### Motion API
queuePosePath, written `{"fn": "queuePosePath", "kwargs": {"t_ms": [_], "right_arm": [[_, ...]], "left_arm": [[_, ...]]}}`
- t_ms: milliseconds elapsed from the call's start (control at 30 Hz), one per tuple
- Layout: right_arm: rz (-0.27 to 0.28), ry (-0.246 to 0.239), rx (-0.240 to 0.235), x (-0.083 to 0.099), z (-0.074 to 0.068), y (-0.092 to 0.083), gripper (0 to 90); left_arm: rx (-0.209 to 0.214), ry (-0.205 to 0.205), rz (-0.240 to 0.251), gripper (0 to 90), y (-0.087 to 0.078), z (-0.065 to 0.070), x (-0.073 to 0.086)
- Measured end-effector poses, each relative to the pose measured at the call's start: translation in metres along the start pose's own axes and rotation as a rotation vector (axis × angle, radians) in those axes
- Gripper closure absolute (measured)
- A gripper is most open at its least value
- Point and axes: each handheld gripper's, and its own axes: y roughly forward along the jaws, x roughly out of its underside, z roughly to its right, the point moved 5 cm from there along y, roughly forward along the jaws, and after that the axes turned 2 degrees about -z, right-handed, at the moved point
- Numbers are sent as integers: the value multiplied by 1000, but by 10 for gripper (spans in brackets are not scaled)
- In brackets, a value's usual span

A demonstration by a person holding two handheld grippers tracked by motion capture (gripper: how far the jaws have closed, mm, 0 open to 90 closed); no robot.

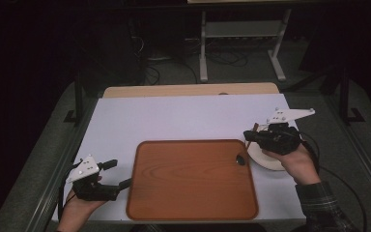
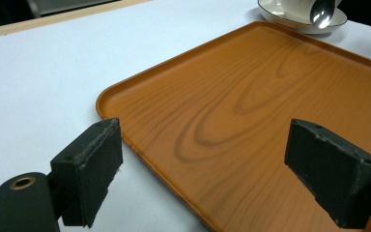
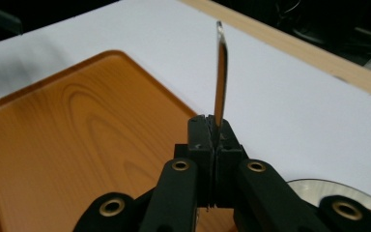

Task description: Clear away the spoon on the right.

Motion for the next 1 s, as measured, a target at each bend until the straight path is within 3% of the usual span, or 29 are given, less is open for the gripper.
{"fn": "queuePosePath", "kwargs": {"t_ms": [267, 633, 833, 1000], "right_arm": [[-62, -26, -40, 10, -15, 18, 885], [-139, -59, -40, 22, -22, 32, 884], [-134, -60, -41, 21, -22, 34, 884], [-132, -75, -42, 14, -25, 47, 884]], "left_arm": [[0, 0, 2, 131, 0, 0, 0], [3, -2, -1, 131, 0, 1, 0], [2, -2, -1, 131, 0, 1, 0], [5, 3, -3, 131, 1, 1, 0]]}}
